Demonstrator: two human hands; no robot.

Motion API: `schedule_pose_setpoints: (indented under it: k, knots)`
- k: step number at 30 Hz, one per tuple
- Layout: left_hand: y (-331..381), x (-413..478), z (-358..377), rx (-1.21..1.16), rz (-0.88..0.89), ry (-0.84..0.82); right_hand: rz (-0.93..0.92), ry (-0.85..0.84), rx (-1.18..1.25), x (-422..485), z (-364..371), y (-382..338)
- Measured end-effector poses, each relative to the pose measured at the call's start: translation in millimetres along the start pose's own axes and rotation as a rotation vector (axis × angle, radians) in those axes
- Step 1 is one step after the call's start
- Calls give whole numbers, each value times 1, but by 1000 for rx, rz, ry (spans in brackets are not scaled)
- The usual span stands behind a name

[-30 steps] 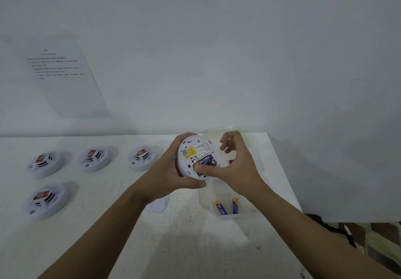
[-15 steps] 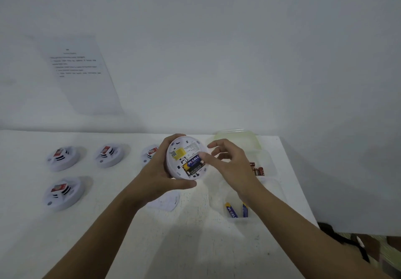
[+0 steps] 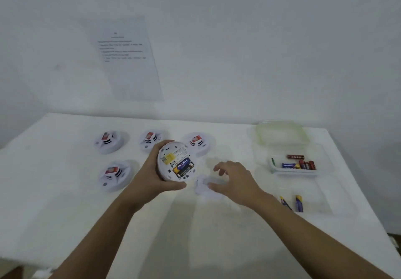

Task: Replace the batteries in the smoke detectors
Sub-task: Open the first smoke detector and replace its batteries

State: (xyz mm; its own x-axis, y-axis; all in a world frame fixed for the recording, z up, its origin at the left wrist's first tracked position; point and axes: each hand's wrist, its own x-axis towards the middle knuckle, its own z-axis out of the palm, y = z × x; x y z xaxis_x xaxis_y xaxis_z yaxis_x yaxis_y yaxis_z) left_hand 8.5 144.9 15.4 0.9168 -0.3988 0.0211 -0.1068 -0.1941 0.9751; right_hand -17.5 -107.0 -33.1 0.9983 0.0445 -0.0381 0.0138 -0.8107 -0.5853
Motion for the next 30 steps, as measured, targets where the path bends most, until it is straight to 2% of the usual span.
schedule_pose_setpoints:
  k: [4,7,10,16,20,23,25,30]
  knots:
    - [-14,1,-16,0,-35,-25,5,-80,-286,4,17,-6]
    - [-19,3,-21,7,-49,-52,-8,-105,-329,7,19,-8]
    - [-20,5,-21,-4,-55,-71,34,-149,-288,9,16,-12]
    - [-14,5,-16,-26,-33,-100,74,-80,-149,3,10,-9]
    - [-4,5,-13,-36,-9,-95,146,62,185,-2,-17,-18]
    - [5,6,-10,-30,14,-98,56,207,424,-6,-37,-33]
    - [13,8,-7,-27,37,-115,-41,247,474,-10,-48,-49]
    - [31,13,1,-9,106,-142,-267,284,293,-17,-60,-74]
